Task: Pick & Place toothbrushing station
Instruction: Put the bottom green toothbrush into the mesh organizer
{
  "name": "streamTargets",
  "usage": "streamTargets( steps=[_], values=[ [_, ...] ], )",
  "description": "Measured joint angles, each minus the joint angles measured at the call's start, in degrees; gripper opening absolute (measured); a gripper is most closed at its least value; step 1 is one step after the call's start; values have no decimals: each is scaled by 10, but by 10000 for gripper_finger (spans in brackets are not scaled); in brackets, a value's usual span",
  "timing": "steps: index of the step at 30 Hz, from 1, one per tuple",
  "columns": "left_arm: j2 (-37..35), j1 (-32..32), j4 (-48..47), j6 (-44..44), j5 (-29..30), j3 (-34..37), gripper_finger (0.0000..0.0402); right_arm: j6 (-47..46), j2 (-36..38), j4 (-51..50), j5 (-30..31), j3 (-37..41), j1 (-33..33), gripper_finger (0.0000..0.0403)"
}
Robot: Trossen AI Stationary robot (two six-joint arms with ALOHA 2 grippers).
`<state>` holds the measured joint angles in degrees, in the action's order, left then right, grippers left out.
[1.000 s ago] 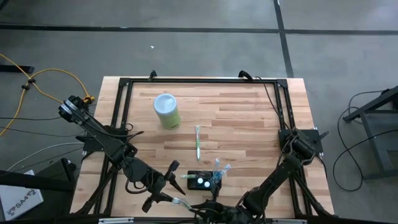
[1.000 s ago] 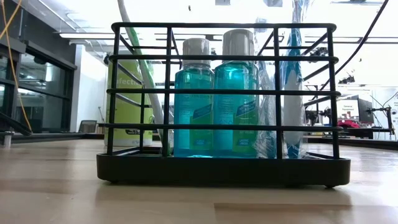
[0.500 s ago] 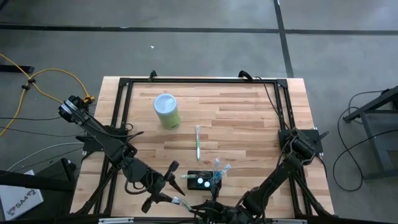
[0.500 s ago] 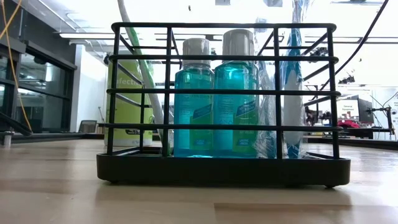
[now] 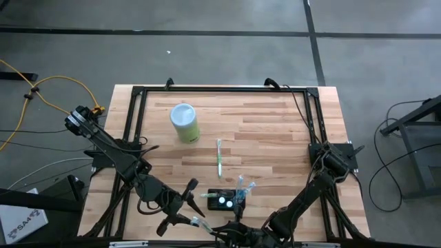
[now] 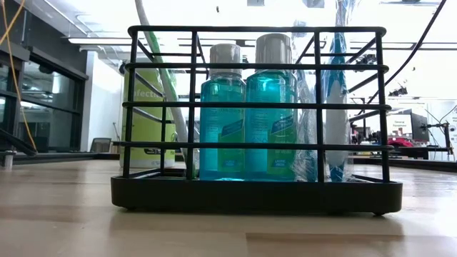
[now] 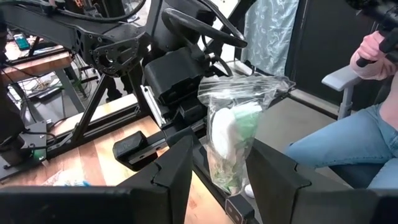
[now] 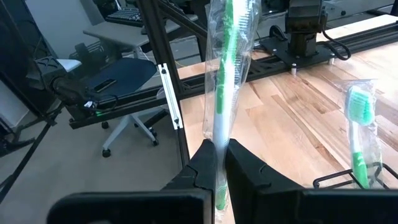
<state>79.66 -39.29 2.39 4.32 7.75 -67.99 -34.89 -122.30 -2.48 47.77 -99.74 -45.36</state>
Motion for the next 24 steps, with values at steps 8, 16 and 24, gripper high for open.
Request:
streamTargets(
  steps=[8, 16, 24],
  values=[
    [0, 0, 0, 0, 0, 0, 96, 0, 0, 0, 0, 0, 0, 11],
    [0, 0, 0, 0, 0, 0, 64, 1, 0, 1, 0, 0, 0, 10],
    [0, 0, 0, -12, 0, 0, 10, 2, 0, 2, 2, 0, 0, 10]
  ],
)
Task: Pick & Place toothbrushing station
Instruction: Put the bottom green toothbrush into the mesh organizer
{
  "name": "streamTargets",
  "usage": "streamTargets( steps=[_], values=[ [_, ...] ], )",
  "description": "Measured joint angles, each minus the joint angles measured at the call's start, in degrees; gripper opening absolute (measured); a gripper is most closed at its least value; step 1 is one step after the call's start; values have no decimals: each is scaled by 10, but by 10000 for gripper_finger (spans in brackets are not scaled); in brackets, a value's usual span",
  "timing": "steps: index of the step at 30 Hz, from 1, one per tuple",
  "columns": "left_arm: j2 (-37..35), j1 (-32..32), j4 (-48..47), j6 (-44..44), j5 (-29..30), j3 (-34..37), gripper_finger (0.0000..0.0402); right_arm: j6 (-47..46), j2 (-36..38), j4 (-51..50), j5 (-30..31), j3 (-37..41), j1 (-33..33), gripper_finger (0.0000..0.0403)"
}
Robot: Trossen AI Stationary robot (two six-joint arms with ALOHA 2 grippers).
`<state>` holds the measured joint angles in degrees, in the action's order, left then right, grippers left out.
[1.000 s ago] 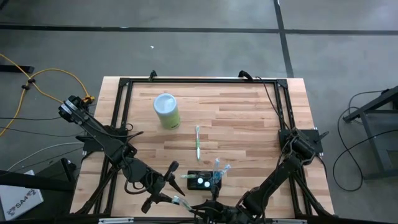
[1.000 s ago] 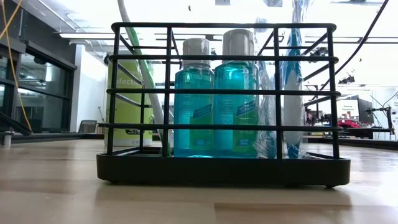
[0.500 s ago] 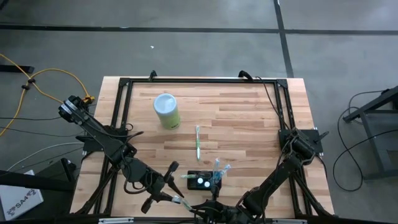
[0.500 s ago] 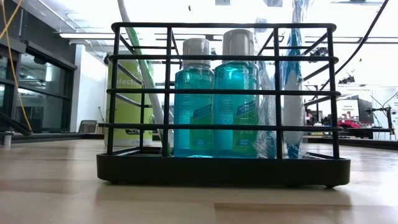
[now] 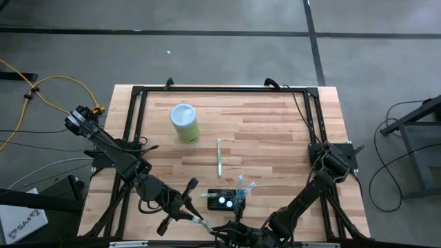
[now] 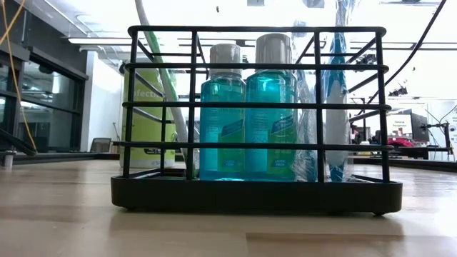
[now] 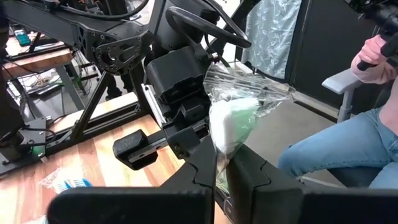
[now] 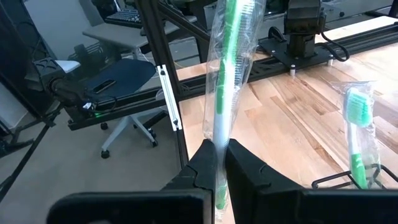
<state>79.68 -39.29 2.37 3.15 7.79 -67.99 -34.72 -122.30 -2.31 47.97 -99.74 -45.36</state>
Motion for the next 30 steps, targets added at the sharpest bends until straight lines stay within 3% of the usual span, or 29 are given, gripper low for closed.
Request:
streamTargets(
  steps=[21, 30],
  values=[
    [0, 0, 0, -1, 0, 0, 11, 3, 0, 0, -1, 0, 0, 13],
    [0, 0, -1, -6, -2, 0, 10, 5, 0, 0, -15, 0, 0, 81]
  ],
)
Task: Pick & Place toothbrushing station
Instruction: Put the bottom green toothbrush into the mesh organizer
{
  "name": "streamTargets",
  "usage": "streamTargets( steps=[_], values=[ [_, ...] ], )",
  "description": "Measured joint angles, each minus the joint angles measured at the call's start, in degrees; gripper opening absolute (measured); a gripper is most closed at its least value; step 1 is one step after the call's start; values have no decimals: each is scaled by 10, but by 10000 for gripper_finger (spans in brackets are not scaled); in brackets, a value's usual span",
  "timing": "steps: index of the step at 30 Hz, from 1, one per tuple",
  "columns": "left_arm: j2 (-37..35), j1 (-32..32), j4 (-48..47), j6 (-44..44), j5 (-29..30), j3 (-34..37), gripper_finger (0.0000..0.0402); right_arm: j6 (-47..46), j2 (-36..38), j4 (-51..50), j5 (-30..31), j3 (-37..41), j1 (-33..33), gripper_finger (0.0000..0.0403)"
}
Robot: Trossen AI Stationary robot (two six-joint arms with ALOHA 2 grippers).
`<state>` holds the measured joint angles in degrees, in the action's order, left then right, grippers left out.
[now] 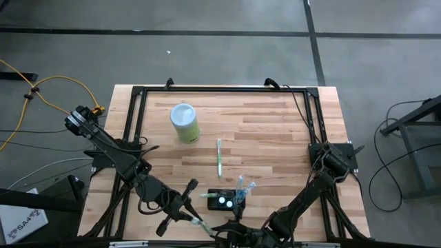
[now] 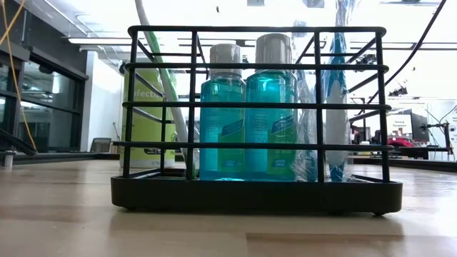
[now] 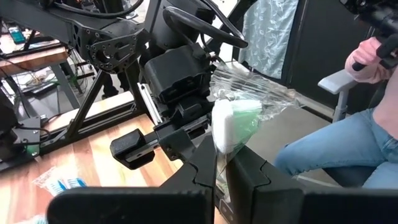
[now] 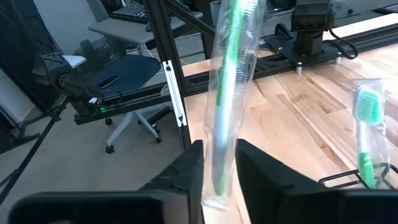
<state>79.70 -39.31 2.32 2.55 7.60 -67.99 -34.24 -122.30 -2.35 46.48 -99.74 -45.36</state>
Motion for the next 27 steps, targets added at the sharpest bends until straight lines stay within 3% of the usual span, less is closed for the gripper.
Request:
streamTargets(
  steps=[8, 16, 22, 27],
  values=[
    [0, 0, -3, -10, 0, 0, 10, 11, 0, 1, -1, 0, 1, 122],
    [0, 0, -6, -11, 3, 0, 10, 17, 4, 5, -2, 0, -2, 132],
    [0, 0, -16, -7, 120, 0, 10, 34, 17, 10, -2, -1, -24, 124],
    [0, 13, -50, -8, 151, 0, 10, 38, 17, 23, 1, -1, -46, 118]
  ],
)
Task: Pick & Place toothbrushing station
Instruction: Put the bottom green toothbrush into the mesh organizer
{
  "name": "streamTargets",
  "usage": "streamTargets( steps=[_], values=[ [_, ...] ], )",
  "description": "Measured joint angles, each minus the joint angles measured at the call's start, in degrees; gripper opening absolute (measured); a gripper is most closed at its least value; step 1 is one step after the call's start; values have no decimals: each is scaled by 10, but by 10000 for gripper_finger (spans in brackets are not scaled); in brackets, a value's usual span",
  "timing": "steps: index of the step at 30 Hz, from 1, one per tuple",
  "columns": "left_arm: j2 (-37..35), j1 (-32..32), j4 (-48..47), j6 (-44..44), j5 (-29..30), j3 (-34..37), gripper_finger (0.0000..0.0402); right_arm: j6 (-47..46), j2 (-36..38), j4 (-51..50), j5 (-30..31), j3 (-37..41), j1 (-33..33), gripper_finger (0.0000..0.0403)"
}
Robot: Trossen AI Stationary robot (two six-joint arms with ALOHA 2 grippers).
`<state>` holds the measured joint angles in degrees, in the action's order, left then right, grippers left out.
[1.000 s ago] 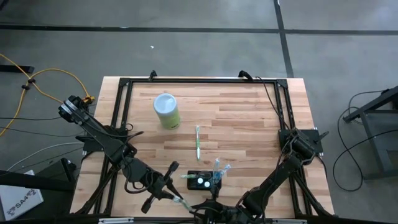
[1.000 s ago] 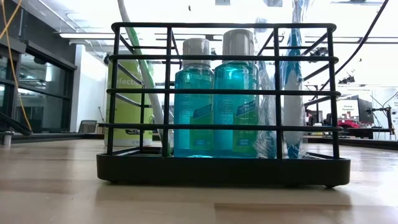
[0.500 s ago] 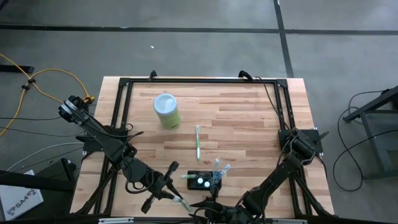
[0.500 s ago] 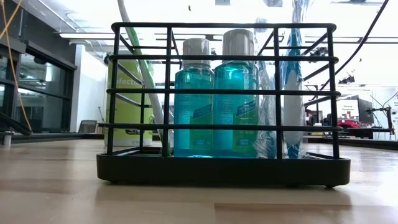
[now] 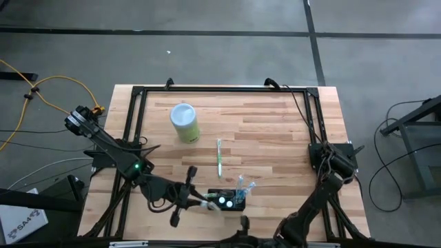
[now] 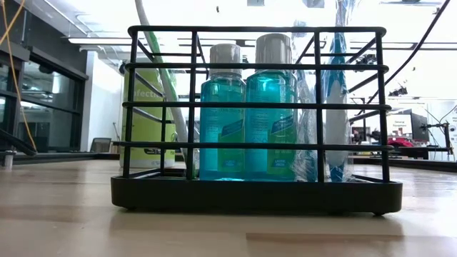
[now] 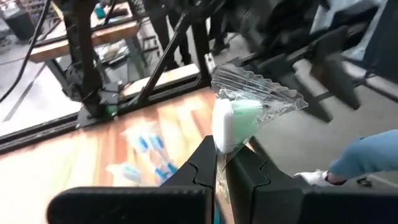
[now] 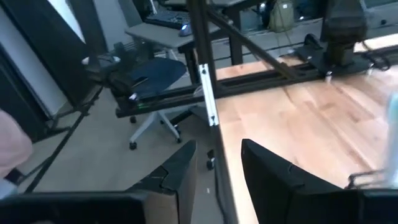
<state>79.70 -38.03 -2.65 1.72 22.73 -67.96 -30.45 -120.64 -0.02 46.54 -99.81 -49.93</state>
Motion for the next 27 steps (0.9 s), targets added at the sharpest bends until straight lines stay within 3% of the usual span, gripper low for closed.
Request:
streamTargets(
  steps=[8, 18, 27],
  values=[
    [-10, 37, -34, 37, -14, 0, 10, -11, 0, 1, 16, 0, -21, 108],
    [-80, 134, -104, 72, -269, 0, 10, -12, 0, 7, 20, 0, -26, 104],
    [-83, 214, -119, 102, -380, 0, 10, -14, 0, 8, 22, 0, -21, 104]
  ],
)
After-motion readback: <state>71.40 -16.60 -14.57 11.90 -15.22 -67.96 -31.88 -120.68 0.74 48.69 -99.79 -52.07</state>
